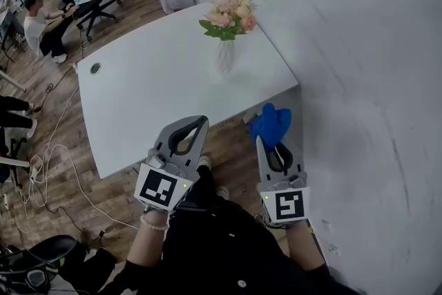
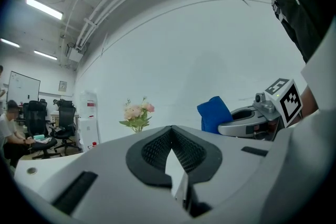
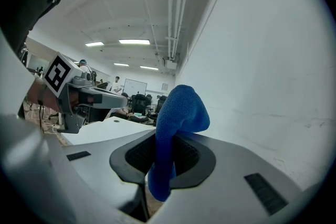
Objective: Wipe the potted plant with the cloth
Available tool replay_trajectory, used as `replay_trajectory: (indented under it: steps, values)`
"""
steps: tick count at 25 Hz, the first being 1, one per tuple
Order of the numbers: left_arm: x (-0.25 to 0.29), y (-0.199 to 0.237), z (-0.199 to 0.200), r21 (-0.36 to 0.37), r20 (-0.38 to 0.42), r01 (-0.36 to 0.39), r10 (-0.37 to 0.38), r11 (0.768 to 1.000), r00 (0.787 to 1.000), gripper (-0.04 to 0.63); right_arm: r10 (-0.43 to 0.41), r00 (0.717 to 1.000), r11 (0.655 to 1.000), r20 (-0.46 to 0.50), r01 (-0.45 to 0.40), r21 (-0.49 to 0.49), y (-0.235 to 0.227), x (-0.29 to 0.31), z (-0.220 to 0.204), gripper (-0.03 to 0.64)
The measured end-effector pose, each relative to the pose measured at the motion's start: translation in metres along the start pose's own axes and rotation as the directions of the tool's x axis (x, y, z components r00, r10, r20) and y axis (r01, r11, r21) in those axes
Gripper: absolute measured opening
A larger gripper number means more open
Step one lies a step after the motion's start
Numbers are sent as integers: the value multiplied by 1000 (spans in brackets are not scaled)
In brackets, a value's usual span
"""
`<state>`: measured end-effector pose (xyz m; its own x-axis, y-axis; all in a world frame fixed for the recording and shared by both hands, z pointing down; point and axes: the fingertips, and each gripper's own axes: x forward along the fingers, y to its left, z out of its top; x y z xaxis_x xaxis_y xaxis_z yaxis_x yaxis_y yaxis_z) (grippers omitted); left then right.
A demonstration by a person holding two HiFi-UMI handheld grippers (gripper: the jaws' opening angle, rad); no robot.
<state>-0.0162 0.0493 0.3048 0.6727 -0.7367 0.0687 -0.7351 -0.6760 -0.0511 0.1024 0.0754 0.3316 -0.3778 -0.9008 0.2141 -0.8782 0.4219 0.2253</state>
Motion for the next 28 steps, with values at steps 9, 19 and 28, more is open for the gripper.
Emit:
replay_trajectory:
  steps: [9, 19, 28]
  values:
    - [51, 44, -9, 7, 12, 72, -72, 997, 997, 6, -13, 998, 1000, -69, 13, -6, -8, 49, -2, 86]
    - [111, 91, -31, 74, 13, 164, -165, 984, 986, 95, -76, 994, 997, -82, 78, 19, -33, 109, -7, 86]
    - [163, 117, -65, 75, -37, 234, -232, 969, 972, 244, -120, 983, 992, -141, 125, 26, -43, 148, -18, 86]
